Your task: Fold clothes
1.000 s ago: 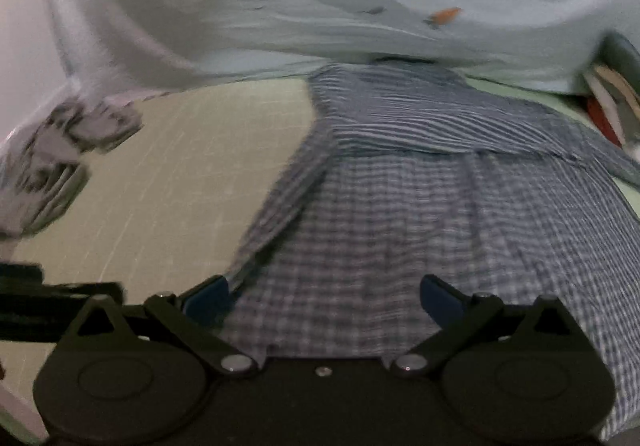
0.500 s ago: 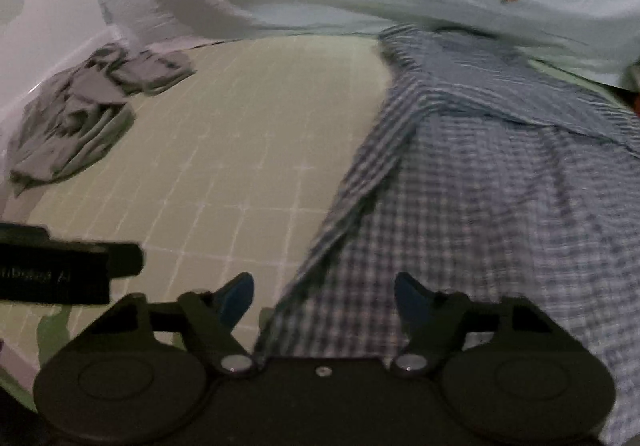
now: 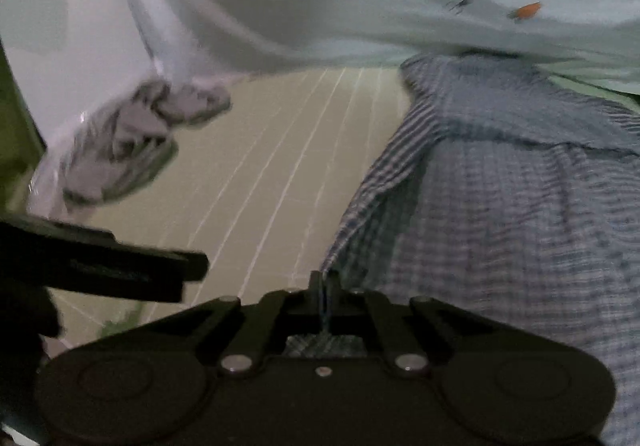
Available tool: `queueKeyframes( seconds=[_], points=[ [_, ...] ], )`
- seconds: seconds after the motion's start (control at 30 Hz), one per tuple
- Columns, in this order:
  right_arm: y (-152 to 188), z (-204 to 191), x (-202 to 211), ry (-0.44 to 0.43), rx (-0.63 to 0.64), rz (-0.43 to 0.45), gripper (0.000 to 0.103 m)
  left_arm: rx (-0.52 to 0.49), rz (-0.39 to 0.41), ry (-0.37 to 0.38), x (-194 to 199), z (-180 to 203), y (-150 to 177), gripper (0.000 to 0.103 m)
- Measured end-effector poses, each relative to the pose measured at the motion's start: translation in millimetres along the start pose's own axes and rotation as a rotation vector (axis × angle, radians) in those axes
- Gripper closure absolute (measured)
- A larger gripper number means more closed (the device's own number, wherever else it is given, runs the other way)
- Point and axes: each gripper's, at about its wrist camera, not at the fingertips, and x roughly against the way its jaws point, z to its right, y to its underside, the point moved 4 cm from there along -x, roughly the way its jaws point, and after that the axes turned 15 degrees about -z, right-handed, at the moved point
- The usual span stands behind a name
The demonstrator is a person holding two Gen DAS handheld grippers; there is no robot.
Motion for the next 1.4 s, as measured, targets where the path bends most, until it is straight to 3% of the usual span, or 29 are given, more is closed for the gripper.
queueKeyframes(
  seconds=[0.13, 0.3, 0.4, 0.53, 0.67, 0.97, 1.07, 1.4],
  points=[
    [-4, 48, 39, -0.001, -0.08, 0.063, 0.101, -0.022, 0.013, 0.017, 3, 40, -8, 0.002],
    [2, 119, 59, 0.068, -0.171, 0.064, 0.101, -0.098, 0.01, 0.037, 6, 100, -3, 0.002],
    [12, 157, 52, 0.102, -0.217, 0.007, 0.101, -0.158, -0.005, 0.033, 6, 130, 5, 0.002],
    [28, 180, 27, 0.126, -0.195, -0.12, 0.098, -0.186, -0.025, 0.009, 4, 152, 8, 0.002],
    [36, 184, 11, 0.14, -0.114, -0.21, 0.089, -0.177, -0.043, -0.009, 0, 167, 6, 0.002],
    [10, 240, 25, 0.131, -0.199, -0.135, 0.017, -0.102, -0.071, -0.069, -14, 182, -17, 0.002],
    [0, 263, 26, 0.137, -0.222, -0.114, 0.003, -0.062, -0.084, -0.09, -21, 185, -27, 0.002],
    [-43, 329, 11, 0.168, -0.244, -0.102, 0.0, 0.102, -0.09, -0.113, -53, 194, -81, 0.002]
  ],
)
